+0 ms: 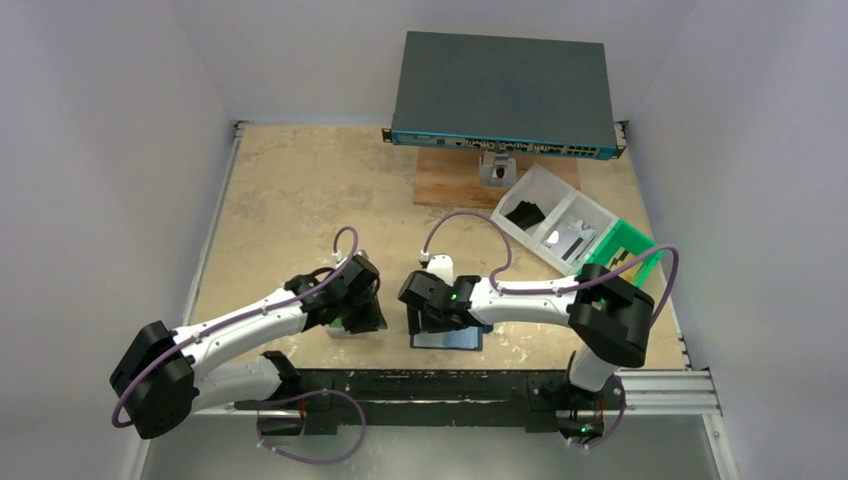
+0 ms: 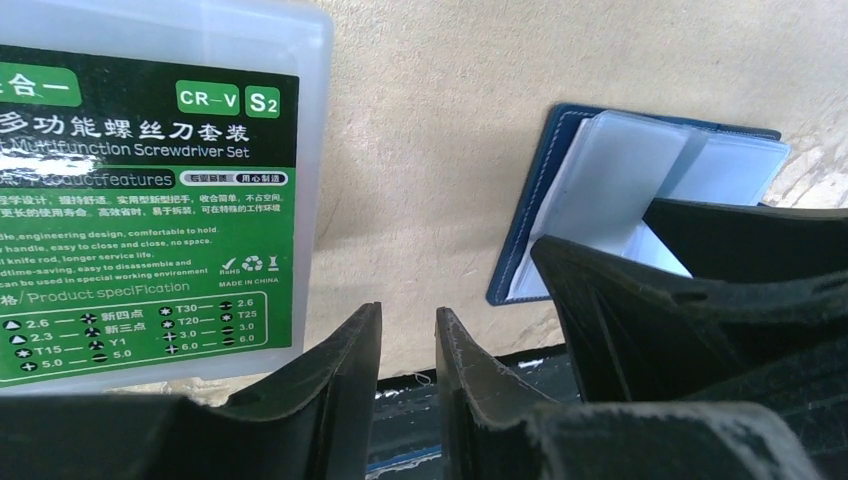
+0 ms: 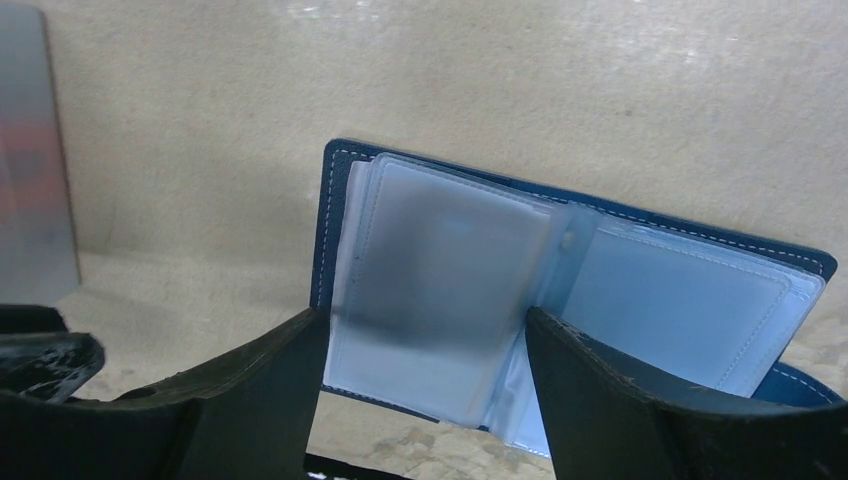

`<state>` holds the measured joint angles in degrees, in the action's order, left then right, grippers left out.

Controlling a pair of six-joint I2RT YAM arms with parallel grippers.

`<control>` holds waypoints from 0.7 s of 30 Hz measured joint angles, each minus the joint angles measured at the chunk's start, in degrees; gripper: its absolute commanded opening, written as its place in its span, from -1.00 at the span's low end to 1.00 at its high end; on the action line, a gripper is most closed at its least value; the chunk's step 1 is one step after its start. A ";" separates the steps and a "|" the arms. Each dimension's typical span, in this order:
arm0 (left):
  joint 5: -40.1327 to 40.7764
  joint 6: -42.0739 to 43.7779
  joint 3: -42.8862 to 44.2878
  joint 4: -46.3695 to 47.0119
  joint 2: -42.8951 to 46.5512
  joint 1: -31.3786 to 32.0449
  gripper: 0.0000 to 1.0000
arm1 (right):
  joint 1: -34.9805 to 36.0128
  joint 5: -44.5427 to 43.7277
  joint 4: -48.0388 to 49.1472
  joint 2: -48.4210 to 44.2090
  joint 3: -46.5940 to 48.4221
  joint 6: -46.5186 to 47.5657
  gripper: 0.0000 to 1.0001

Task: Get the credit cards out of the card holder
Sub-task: Remove the credit card from the card holder.

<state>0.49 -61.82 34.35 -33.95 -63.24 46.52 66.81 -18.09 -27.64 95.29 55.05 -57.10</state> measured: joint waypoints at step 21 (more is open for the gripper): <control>-1.79 0.07 0.00 1.49 -2.67 0.00 -0.50 | 3.56 -0.44 0.31 -1.88 1.57 0.83 0.40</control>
<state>-1.30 -61.76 34.35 -32.47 -65.91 46.52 70.37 -18.52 -27.33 93.41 56.62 -56.27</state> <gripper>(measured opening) 0.255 0.708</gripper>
